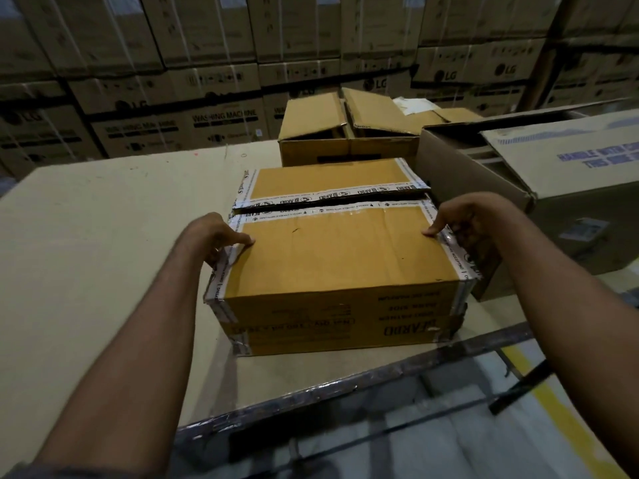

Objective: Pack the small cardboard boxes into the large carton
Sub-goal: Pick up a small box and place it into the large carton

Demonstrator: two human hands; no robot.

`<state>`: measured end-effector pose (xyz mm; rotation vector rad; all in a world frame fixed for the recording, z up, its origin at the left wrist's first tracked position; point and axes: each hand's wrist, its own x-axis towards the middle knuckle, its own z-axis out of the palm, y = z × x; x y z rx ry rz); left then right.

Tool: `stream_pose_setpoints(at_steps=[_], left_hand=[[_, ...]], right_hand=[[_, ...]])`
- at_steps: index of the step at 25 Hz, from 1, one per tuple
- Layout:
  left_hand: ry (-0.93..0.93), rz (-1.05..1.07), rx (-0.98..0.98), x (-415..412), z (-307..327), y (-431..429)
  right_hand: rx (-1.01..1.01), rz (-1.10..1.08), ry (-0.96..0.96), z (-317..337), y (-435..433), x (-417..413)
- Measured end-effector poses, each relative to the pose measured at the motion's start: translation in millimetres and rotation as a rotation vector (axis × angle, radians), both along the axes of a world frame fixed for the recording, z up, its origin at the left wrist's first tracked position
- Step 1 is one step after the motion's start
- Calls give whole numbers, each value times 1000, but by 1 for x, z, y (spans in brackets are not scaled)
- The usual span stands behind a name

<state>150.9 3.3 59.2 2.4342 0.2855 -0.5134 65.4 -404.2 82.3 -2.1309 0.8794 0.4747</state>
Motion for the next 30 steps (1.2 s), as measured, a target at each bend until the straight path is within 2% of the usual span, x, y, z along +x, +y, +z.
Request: stream_pose_setpoints(at_steps=[11,18,25,30], left_hand=[[-69,3,0,-7,-5,2],[-217,6,75,-22,-35,-5],[-315,141,11,-21,-50,6],[-488,188,-37,-42,-38,29]], right_hand=[[-55,22,-51,-7,4,1],[-99,34,-181,-24,12,-12],[-59,-101,-358,-40,13,-24],[-37,-122,-503,-49,39,-42]])
